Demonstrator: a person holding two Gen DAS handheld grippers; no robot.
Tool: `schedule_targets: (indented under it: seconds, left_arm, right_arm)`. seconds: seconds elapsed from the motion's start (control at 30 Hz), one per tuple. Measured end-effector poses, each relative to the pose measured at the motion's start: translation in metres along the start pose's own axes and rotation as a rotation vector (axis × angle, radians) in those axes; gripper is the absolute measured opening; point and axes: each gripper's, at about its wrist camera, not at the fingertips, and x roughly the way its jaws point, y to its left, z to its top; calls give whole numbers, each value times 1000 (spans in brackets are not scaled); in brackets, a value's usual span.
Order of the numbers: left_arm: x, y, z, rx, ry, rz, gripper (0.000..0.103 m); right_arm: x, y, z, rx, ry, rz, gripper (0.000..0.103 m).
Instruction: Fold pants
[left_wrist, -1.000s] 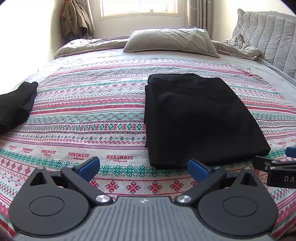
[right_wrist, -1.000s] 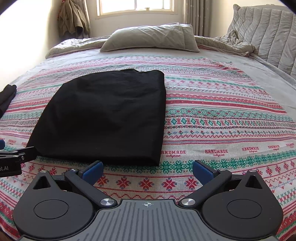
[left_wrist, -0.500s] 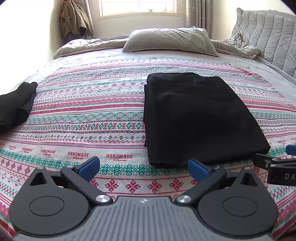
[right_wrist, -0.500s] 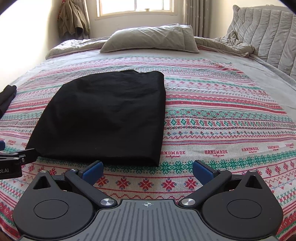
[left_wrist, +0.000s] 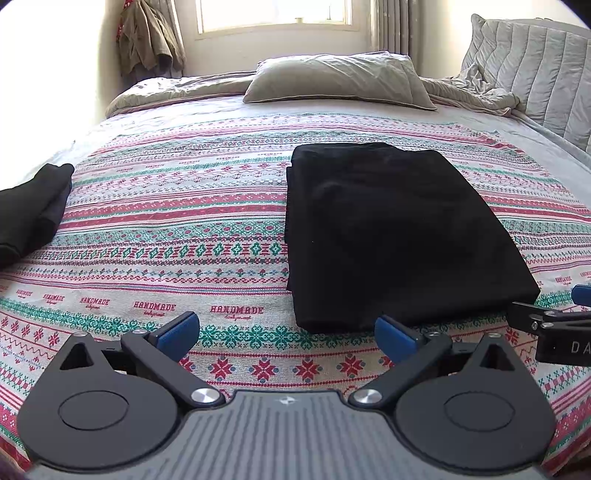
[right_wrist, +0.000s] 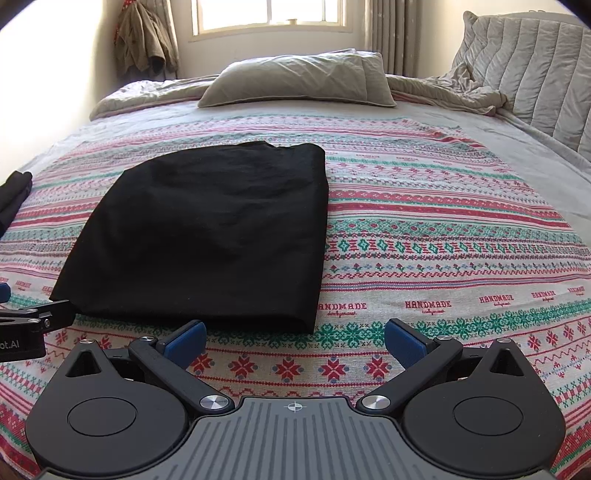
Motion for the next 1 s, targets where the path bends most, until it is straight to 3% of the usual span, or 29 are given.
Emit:
schedule_targets:
  seconds: [1.0]
  left_arm:
    - [3, -2, -1, 23, 23, -22, 103]
  right_arm:
    - [0, 1, 0, -2, 1, 1, 103]
